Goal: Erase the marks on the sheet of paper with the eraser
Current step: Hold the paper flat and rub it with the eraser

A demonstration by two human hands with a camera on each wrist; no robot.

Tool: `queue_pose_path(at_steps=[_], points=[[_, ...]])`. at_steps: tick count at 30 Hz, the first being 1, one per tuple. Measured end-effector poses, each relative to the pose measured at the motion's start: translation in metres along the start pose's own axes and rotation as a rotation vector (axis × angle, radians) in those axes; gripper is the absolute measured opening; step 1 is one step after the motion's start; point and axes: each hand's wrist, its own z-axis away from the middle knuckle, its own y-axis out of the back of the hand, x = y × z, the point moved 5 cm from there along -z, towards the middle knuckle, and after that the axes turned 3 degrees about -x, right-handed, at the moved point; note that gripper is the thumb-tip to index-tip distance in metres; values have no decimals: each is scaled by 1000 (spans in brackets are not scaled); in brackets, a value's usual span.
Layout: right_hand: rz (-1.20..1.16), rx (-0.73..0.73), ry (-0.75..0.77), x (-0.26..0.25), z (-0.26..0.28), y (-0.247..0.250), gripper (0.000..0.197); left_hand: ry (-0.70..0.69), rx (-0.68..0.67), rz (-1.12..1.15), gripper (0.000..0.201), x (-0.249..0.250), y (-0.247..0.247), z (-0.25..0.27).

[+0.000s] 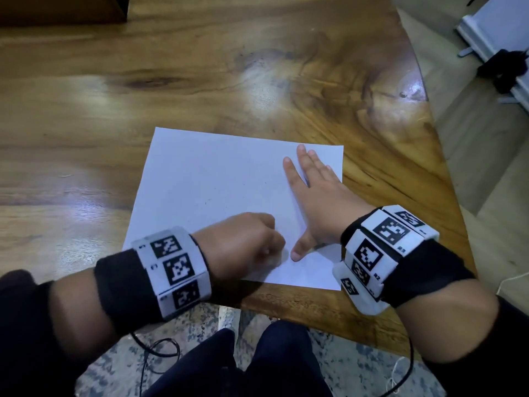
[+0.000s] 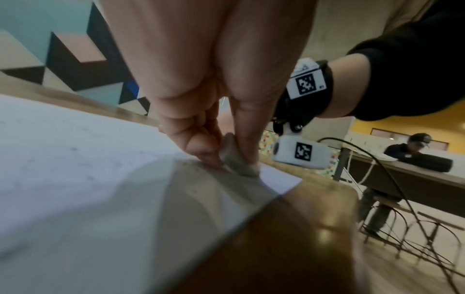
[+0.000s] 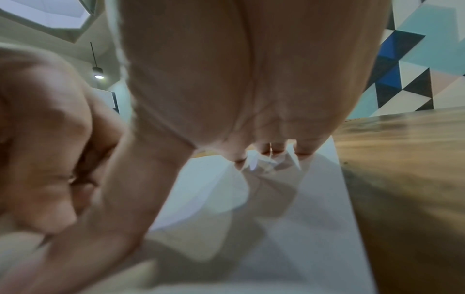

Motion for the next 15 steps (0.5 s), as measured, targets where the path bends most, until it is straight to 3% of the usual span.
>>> queue_pose_path(at_steps=[2,5,7,9,11,15], points=[[0,1,-1,0,-1,-1,152,19,54,-21,18,-8,14,-10],[10,7,0,0,-2,-1,153,99,291,-24,15,-26,38,-23],[9,7,0,0,-1,-1,153,40,255,3,23,-18,26,-17],[2,8,1,0,0,0,152,-12,93,19,30,-1,4,-4],[3,9,1,0,0,0,152,-1,2,13,23,0,-1,-1],[8,12,4,0,-1,-1,152,77,243,-29,11,-19,31,-28]])
